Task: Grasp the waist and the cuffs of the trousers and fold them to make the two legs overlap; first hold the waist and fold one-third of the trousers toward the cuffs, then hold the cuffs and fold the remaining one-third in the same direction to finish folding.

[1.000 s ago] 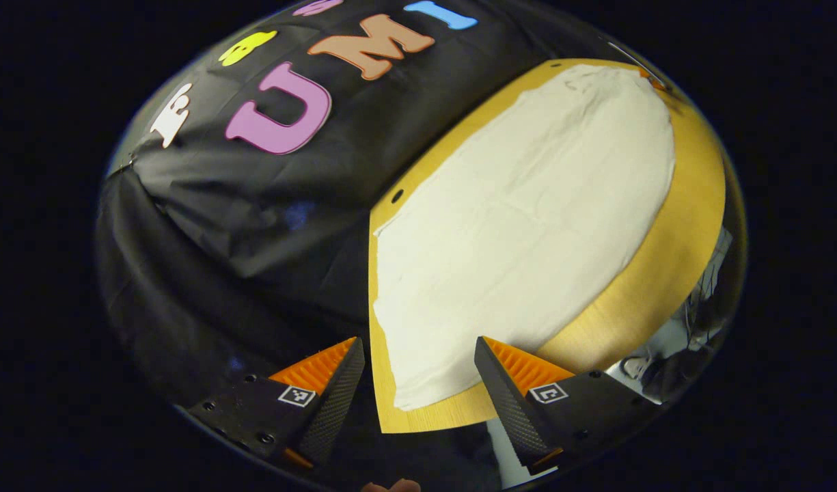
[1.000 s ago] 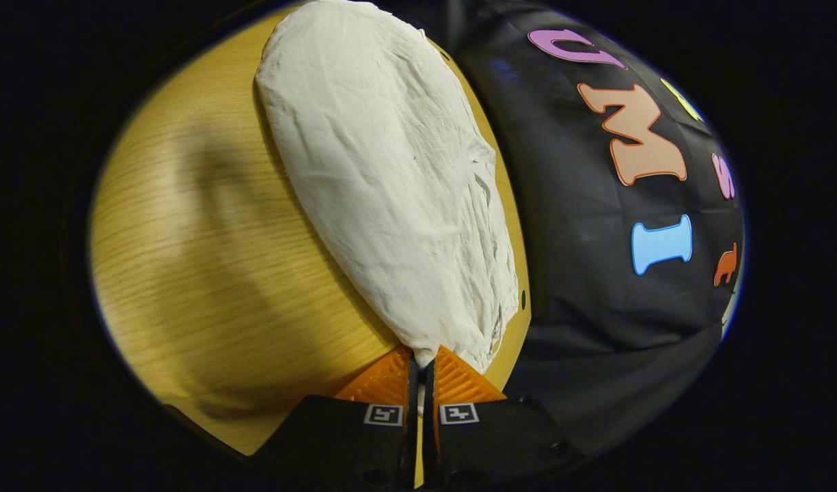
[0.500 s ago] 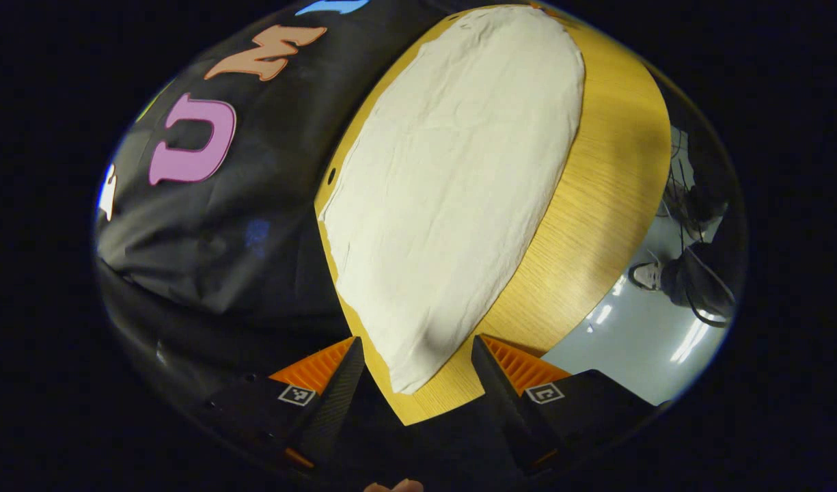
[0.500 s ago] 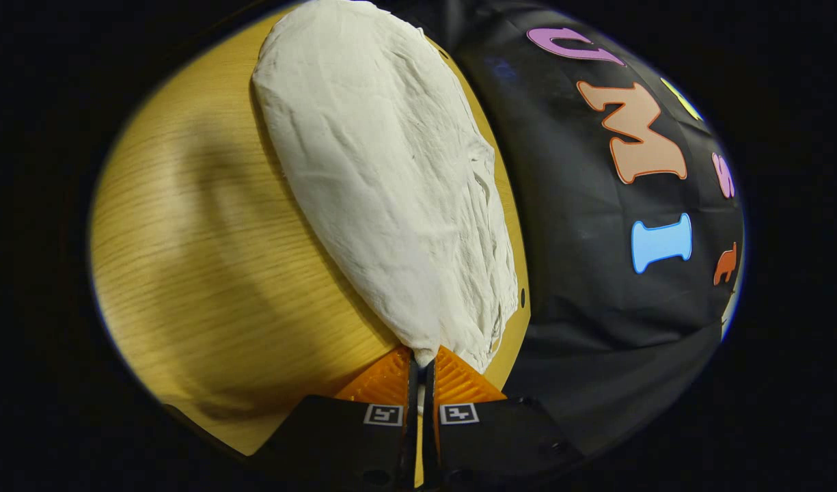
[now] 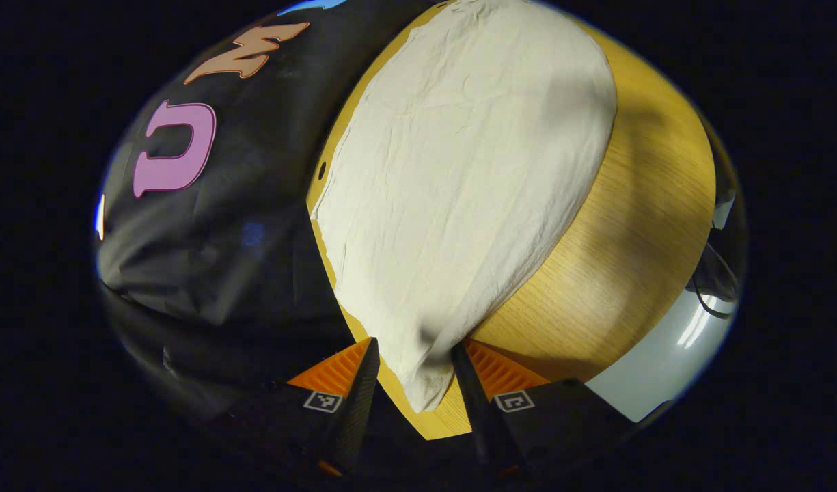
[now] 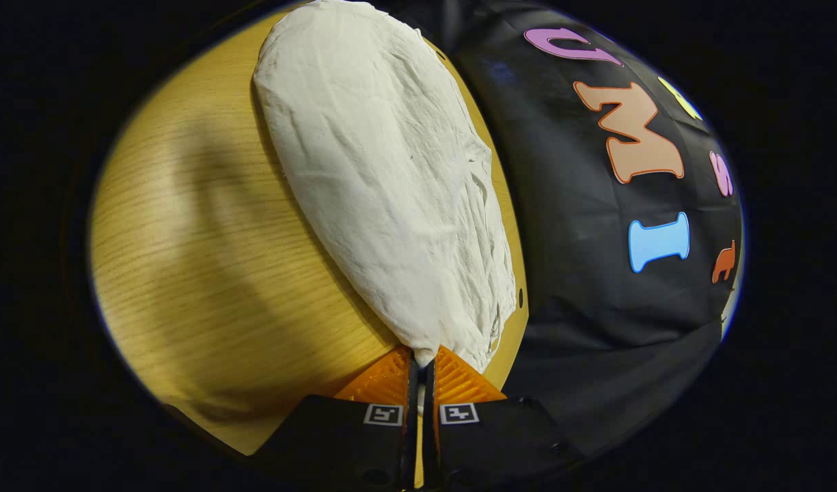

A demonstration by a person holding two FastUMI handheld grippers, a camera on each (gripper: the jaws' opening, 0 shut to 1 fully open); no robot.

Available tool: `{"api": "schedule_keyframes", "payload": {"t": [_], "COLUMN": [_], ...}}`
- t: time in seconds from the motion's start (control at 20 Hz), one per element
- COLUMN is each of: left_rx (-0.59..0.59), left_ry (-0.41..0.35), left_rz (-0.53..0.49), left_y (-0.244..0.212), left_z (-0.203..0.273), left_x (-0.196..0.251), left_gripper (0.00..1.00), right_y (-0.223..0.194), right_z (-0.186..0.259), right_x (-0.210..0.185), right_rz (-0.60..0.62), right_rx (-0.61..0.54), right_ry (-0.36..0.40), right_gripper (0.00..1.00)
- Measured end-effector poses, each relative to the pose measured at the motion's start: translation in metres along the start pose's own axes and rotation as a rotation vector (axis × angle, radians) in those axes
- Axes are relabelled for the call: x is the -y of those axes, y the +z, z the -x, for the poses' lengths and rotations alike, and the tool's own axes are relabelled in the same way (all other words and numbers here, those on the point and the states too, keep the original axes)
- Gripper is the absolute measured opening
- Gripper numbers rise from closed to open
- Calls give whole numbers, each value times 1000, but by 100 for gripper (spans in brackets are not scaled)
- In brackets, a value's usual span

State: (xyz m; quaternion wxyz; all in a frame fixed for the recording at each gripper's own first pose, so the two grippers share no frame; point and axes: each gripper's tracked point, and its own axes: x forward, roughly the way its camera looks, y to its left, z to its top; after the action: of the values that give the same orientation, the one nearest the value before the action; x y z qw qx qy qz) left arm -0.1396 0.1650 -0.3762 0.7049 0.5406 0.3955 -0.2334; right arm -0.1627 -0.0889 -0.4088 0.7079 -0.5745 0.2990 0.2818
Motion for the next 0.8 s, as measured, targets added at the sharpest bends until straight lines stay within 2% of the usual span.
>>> {"api": "schedule_keyframes", "payload": {"t": [0.05,0.1,0.15,0.2,0.25,0.35,0.4,0.55,0.7,0.75,0.8], "left_rx": [-8,-18,-23,-28,-30,-42,-45,-55,-47,-48,-52], "left_ry": [-5,-13,-10,-3,-14,-18,-9,6,43,61,77], "left_rz": [3,11,17,17,22,44,61,173,302,332,354], "left_y": [0,0,0,2,1,-1,-1,-1,8,11,13], "left_z": [-2,-5,-6,-6,-5,-5,-4,-6,-1,0,1], "left_x": [2,5,5,4,9,13,12,10,-9,-18,-26], "left_gripper": [60,47,40,27,27,12,0,0,0,0,0], "right_y": [1,0,1,0,0,0,0,-2,1,4,8], "right_z": [0,0,0,0,0,1,2,3,9,11,14], "right_x": [0,0,0,0,0,1,1,4,20,27,38], "right_rz": [-3,-5,-6,-6,-7,-13,-28,-108,-107,-110,-118], "right_rx": [1,1,3,6,10,18,21,34,61,76,99], "right_ry": [0,-1,0,2,6,16,24,70,43,28,4], "right_gripper": [6,6,6,6,6,6,5,6,5,8,5]}}
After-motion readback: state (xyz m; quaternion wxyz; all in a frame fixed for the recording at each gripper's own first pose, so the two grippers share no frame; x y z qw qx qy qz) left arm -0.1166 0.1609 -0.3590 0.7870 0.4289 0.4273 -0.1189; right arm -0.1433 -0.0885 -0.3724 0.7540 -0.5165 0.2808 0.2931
